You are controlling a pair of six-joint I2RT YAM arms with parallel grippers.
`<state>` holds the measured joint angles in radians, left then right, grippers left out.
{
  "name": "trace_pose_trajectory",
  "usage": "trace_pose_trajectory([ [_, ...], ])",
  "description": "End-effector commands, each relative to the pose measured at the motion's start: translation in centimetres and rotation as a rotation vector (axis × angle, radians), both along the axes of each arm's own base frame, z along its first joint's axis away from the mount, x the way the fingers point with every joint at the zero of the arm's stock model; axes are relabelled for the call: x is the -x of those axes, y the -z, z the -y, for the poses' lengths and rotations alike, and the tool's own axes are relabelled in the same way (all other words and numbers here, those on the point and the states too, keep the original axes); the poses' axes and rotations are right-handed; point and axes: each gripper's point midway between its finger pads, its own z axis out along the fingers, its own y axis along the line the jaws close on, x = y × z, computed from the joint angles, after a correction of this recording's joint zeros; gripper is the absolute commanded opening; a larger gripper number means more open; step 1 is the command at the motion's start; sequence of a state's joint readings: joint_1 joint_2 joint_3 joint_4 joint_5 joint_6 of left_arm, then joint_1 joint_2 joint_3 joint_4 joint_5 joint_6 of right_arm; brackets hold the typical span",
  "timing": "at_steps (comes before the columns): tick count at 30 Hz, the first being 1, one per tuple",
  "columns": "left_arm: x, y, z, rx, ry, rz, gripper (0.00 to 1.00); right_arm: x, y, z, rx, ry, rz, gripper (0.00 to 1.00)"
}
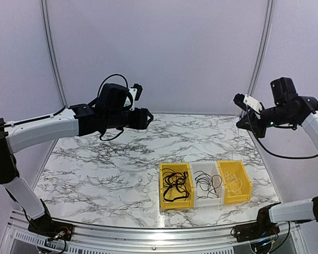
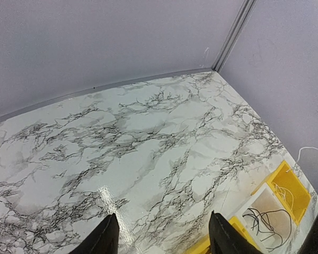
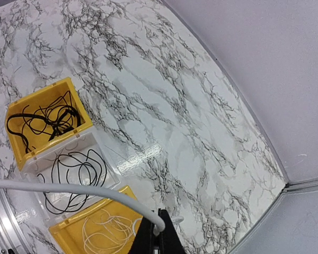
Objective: Untangle the cables
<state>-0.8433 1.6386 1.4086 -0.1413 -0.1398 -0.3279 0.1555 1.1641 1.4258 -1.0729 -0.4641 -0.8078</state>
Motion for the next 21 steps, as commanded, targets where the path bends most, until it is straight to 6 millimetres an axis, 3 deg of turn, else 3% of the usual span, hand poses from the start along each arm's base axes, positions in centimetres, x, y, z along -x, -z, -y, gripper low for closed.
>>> trace_pose_trajectory([
  [1,-0.4,-0.8,-0.2,0.0,-0.011,0.03,0.61,3.1,4.7,0.7,0.039,-0.034,-0.138,0.0],
  [6,-0.2,-0.4,-0.7,-0.017,-0.018,0.027,0.61,4.5,10.5,1.9,0.073,-0.03,-0.235,0.0],
  [16,0.4,0.7,-1.7,-0.011,-0.045,-0.009,0.61,4.4,17.5,4.6,0.122,0.047,-0.413,0.0],
  [21,0.7,1.2,-2.1,-0.01,-0.057,-0.023,0.61,3.7,19.0,5.1,0.141,0.076,-0.472,0.0],
])
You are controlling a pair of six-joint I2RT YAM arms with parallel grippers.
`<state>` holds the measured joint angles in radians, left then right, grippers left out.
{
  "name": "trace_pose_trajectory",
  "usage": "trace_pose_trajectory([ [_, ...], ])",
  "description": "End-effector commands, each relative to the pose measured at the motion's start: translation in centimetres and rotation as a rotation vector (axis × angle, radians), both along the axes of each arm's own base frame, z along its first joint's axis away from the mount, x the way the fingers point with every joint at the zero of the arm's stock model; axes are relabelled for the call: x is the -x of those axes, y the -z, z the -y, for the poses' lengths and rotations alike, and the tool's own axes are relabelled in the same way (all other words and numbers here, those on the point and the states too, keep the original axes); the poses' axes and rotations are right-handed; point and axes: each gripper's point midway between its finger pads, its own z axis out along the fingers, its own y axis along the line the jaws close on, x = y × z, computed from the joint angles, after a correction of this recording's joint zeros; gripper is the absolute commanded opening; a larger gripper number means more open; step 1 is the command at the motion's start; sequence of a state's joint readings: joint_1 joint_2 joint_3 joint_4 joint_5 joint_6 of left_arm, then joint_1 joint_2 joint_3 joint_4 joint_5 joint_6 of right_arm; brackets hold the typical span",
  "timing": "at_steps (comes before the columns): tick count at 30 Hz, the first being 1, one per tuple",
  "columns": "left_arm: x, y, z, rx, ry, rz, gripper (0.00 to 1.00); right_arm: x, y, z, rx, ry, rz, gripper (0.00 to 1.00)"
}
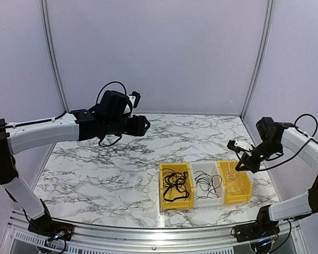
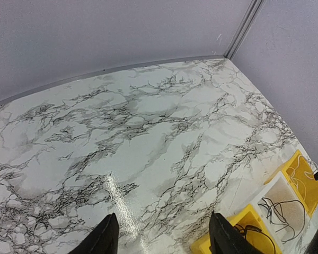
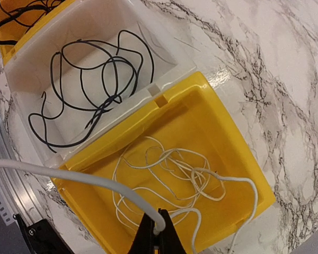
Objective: Untangle the cables
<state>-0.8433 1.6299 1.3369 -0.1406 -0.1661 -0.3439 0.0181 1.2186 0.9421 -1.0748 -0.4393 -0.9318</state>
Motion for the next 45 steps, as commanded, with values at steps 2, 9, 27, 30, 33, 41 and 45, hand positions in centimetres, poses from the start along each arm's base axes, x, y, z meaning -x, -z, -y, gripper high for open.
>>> trace_pose_trajectory([
  [2,0.4,-1.5,-1.3,0.033,-0.035,0.017,0.61,-1.3,1.2,1.0,0.048,0.032,-0.005,0.0],
  [9,0.8,-0.9,-1.9,0.034,-0.05,0.001,0.61,-1.9,2.7,1.0,0.04,0.093,-0.062,0.0],
  [27,1.0,-0.5,-2.1,0.043,-0.059,-0.016,0.61,-2.1,6.7,1.5,0.181,0.215,-0.169,0.0],
  [30,1.0,-0.3,-1.8,0.046,-0.055,-0.023,0.61,-1.8,7.4,1.5,0.197,0.257,-0.238,0.0],
  [33,0.9,-0.3,-1.7,0.047,-0.053,-0.024,0.61,-1.8,7.7,0.9,0.187,0.274,-0.294,0.03],
  [41,0.9,-0.5,-1.9,0.042,-0.056,-0.016,0.61,-3.0,4.7,0.9,0.202,0.261,-0.232,0.27],
  [45,1.0,-0.4,-1.9,0.044,-0.056,-0.019,0.61,-3.1,1.6,1.4,0.225,0.226,-0.17,0.3],
])
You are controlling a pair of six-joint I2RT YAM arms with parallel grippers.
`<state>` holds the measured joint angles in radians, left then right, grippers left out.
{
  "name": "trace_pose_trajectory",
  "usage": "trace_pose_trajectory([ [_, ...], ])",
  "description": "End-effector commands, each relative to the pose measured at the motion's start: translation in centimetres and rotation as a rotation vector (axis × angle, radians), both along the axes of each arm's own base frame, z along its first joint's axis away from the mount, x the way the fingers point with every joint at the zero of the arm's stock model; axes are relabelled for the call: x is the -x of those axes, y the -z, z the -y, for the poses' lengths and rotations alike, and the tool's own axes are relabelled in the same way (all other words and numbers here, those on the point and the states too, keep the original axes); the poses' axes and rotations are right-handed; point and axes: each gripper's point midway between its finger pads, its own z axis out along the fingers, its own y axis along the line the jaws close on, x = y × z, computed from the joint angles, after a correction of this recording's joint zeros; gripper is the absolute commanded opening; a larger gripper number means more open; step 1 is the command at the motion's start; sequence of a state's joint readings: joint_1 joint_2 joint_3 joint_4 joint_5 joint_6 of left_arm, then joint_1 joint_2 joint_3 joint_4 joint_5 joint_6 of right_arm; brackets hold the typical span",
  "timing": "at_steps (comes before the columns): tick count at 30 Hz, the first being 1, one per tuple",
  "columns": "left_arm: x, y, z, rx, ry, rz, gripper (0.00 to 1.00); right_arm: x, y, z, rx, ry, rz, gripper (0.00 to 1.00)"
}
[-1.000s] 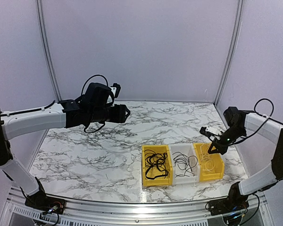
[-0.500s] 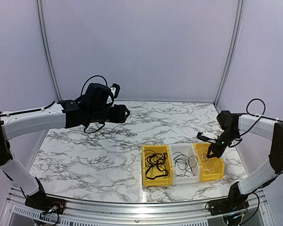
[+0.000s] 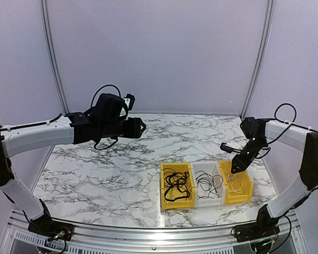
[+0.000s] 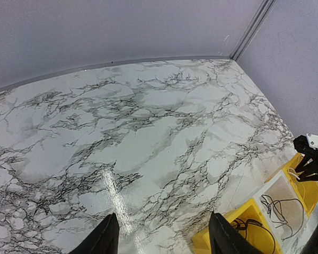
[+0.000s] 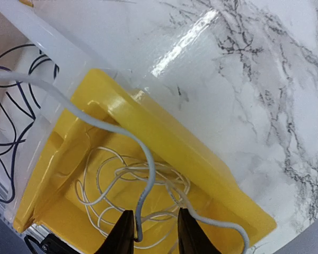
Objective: Untangle the cables
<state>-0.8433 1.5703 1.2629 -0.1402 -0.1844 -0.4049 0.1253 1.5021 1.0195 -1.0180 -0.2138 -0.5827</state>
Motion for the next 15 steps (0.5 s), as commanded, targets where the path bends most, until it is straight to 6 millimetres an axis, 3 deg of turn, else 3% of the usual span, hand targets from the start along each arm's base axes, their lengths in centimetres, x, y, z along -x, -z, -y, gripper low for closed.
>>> trace_pose_trajectory([
  [1,0.0,-0.9,-0.4,0.017,-0.011,0.012,0.61,-0.4,-4.3,0.6,0.038,-0.052,0.077,0.31],
  [5,0.0,-0.6,-0.1,0.021,-0.005,0.001,0.61,-1.1,-5.8,-0.3,-0.007,-0.075,0.11,0.32],
  [9,-0.1,-0.8,0.2,0.025,0.001,0.003,0.61,-2.1,-6.3,-2.5,-0.113,-0.096,0.117,0.32],
  [15,-0.2,-1.1,0.1,0.019,0.006,0.016,0.61,-5.0,-6.6,-4.9,-0.206,-0.086,0.124,0.35],
])
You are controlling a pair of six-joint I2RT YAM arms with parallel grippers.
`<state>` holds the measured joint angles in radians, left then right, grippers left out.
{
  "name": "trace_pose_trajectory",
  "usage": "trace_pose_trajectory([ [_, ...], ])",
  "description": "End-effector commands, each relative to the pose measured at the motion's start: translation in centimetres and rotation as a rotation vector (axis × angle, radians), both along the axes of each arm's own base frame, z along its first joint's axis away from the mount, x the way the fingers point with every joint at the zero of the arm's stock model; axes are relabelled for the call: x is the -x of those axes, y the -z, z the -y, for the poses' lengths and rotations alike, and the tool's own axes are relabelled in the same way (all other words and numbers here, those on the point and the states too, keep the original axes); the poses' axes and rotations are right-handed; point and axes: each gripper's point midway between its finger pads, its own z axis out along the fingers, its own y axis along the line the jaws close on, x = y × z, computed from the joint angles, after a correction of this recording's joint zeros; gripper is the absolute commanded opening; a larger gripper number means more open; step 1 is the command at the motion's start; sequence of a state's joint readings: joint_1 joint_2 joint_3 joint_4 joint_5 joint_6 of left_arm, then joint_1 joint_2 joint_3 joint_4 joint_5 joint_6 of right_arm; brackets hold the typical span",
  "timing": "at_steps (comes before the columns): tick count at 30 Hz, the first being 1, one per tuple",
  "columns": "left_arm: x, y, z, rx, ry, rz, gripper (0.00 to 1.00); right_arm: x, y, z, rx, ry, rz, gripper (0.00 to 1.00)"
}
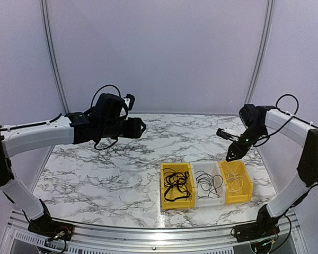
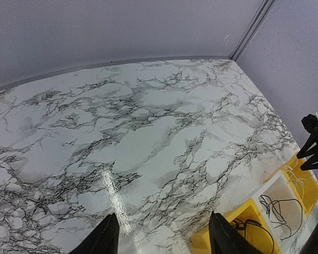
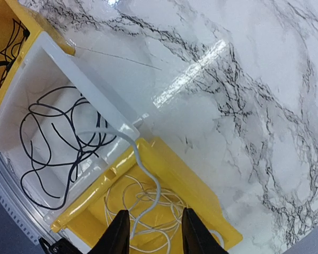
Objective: Untangle the cables
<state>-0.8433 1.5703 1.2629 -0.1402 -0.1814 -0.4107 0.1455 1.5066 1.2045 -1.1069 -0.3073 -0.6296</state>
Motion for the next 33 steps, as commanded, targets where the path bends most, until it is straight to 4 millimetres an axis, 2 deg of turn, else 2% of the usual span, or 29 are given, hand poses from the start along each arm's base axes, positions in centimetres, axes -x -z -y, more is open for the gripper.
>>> trace_pose_trajectory([
  [1,-0.2,-1.2,0.0,0.016,0.003,0.02,0.61,-2.7,-1.4,-2.9,-0.13,-0.021,0.022,0.37],
  [5,0.0,-0.8,0.0,0.02,0.0,0.008,0.61,-3.6,-1.3,-4.7,-0.195,-0.068,0.016,0.41],
  [11,0.1,-0.9,-0.6,0.021,-0.016,0.011,0.61,-3.4,-0.4,-6.9,-0.21,-0.159,-0.017,0.42],
  [18,0.1,-0.5,-0.7,0.018,-0.021,0.002,0.61,-3.2,0.4,-7.1,-0.211,-0.177,-0.042,0.33],
  [29,-0.2,-0.4,0.1,0.01,0.002,0.004,0.61,-0.9,0.0,-7.5,-0.259,-0.316,-0.103,0.46],
  [31,-0.2,-0.4,0.3,0.011,0.005,0.002,0.61,-1.3,0.4,-7.4,-0.246,-0.301,-0.101,0.46],
  [33,-0.3,-0.3,0.4,0.011,0.006,0.001,0.61,-2.0,0.8,-7.2,-0.227,-0.278,-0.082,0.39],
])
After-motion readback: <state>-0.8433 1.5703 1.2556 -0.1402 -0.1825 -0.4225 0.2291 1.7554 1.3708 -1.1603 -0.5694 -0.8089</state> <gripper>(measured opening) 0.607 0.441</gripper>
